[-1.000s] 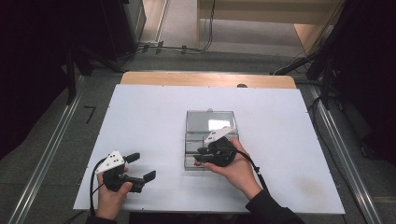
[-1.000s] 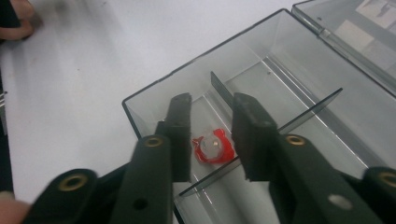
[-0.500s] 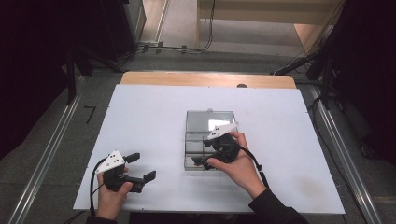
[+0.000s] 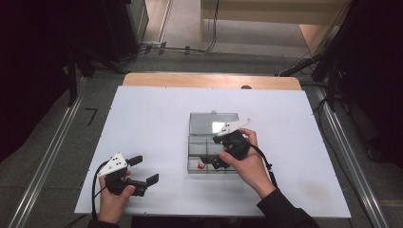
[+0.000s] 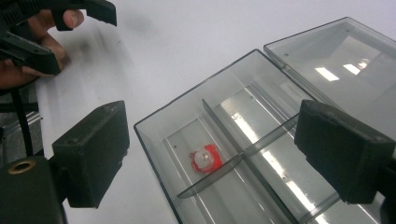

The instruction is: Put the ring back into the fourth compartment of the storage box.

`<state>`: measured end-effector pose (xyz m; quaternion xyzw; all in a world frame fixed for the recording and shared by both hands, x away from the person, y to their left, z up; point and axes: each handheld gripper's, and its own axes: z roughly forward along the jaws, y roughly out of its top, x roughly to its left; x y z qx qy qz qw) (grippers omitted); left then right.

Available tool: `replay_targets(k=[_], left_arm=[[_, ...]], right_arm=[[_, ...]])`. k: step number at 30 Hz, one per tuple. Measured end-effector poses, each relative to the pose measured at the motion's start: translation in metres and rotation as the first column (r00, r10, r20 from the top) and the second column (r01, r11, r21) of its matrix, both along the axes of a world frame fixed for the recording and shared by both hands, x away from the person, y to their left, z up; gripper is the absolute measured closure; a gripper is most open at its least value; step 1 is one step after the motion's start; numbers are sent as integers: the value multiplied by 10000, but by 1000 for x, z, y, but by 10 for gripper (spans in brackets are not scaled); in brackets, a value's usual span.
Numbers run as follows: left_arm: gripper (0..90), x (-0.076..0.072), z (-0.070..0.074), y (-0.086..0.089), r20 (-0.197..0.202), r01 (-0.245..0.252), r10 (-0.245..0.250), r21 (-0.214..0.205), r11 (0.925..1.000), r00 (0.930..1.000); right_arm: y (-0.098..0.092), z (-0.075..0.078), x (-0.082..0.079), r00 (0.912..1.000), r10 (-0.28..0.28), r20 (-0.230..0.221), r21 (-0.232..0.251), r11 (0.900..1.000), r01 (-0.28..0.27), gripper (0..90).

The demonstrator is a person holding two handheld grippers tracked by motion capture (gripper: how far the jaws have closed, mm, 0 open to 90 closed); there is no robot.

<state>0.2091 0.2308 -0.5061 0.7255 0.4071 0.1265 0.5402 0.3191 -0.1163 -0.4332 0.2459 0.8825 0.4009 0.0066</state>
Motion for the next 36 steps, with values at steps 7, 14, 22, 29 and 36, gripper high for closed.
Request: replay_targets(k=[7,14,22,29,36], left_arm=[[0,0,0,0,-15,21,-21,-9,10000,10000],[0,0,0,0,-10,33,-33,-26,10000,10000],[0,0,0,0,-3,48,-48,-24,10000,10000],[0,0,-1,-1,0,75,-75,8,10000,10000],[0,-1,-1,-1,-14,44,-44,10,10000,10000]], right_arm=[[-5,4,4,9999,-77,65,-24,10000,77,81],[-8,5,9,9996,-265,54,-35,9996,265,69],[-17,6,17,9982,-602,-61,60,9982,602,8],[-26,7,21,9960,-889,2,200,9958,888,0],[-35,8,27,9944,-1049,-96,319,9939,1051,0]])
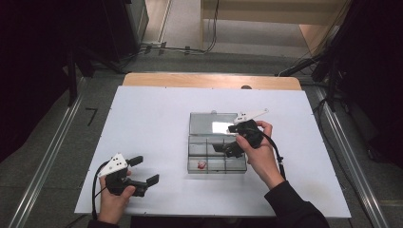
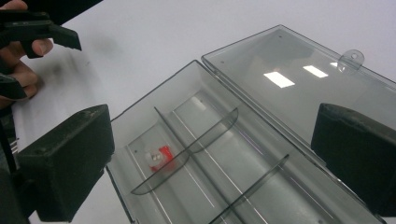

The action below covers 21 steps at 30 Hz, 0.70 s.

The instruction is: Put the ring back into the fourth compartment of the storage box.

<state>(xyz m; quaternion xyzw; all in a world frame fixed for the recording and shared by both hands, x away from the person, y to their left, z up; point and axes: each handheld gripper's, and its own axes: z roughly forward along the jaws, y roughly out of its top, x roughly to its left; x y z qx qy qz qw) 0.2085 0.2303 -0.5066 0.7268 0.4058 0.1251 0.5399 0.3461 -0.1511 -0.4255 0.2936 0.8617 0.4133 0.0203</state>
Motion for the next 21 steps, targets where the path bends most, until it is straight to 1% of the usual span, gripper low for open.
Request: replay_targets(k=[3,7,10,13,16,18,21], left_arm=[[0,0,0,0,3,2,-2,-4,10000,10000],[0,0,0,0,-2,15,-15,-15,10000,10000],[0,1,0,0,37,115,-115,-3,9999,9999],[0,2,0,0,33,124,-124,-64,9999,9999],[0,3,0,-1,46,64,-64,-109,9999,10000],[0,2,0,-1,33,49,-49,-44,10000,10000],[0,1,0,-3,35,30,-30,69,10000,10000]], right_arm=[[-2,-1,2,9999,-114,12,-103,9999,114,0],[-6,-2,6,9996,-285,15,-116,9995,286,0],[-9,-4,8,9993,-379,26,-141,9992,379,0],[-11,-5,12,9989,-472,43,-249,9986,473,0],[-14,-6,17,9980,-633,20,-117,9979,633,0],[-17,-5,19,9976,-694,-20,7,9976,694,0],[-20,-5,24,9974,-719,-25,49,9974,719,0]])
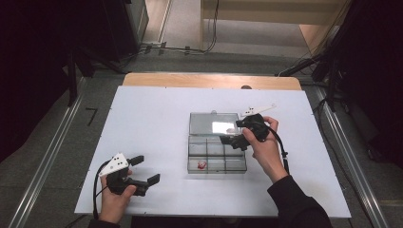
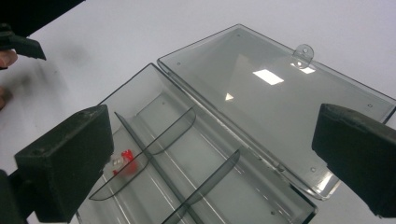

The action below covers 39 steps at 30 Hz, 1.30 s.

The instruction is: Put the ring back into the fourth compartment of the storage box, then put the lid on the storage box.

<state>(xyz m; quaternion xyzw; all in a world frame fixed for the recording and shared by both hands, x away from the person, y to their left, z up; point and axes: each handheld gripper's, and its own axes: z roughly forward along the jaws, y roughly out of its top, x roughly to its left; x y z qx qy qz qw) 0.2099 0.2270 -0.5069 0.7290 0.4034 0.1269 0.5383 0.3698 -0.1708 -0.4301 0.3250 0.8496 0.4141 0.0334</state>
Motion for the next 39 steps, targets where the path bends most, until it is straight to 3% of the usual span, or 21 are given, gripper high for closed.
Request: replay_targets(k=[6,10,12,17,22,28,33,39], left_arm=[[0,-2,0,-1,63,-67,67,21,10000,10000],[0,0,1,0,-95,-187,184,-267,9995,9998],[0,2,6,0,-208,-246,234,-629,9977,9995],[0,6,23,-7,57,-279,282,-522,9982,9996],[0,15,32,-16,76,-117,119,-378,9992,9999],[0,32,42,-28,57,151,-150,-219,9996,9999],[1,48,46,-38,-101,397,-403,-531,9978,9991],[1,65,49,-57,-184,716,-725,-451,9964,9972]], right_arm=[[-7,0,13,9999,-121,-56,-69,9999,120,0],[-12,-2,23,9995,-256,-188,110,9996,258,0],[-14,-4,26,9993,-302,-220,81,9995,304,0],[-17,-10,31,9981,-388,-479,185,9990,397,0],[-18,-12,35,9967,-482,-653,489,9975,514,0],[-17,-18,40,9948,-460,-905,402,9980,498,0],[-19,-19,41,9937,-394,-1046,363,9984,434,0],[-30,-22,44,9906,-503,-1271,554,9968,577,0]])
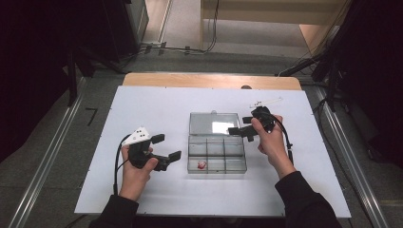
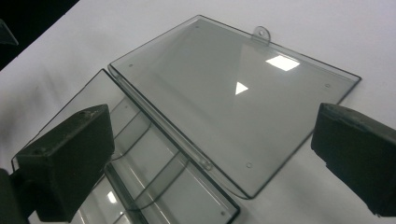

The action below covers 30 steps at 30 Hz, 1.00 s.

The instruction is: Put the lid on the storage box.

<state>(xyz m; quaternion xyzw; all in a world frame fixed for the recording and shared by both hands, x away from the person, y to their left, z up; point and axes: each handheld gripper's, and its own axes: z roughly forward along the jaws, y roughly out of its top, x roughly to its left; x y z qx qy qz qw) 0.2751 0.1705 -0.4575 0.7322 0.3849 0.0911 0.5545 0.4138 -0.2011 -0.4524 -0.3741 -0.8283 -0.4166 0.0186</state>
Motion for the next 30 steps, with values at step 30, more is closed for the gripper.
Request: replay_targets(k=[30], left_arm=[[33,81,-19,-27,-1619,-351,261,-529,9980,9865]], right_arm=[[-3,-14,9,9969,-229,-757,454,9986,264,0]])
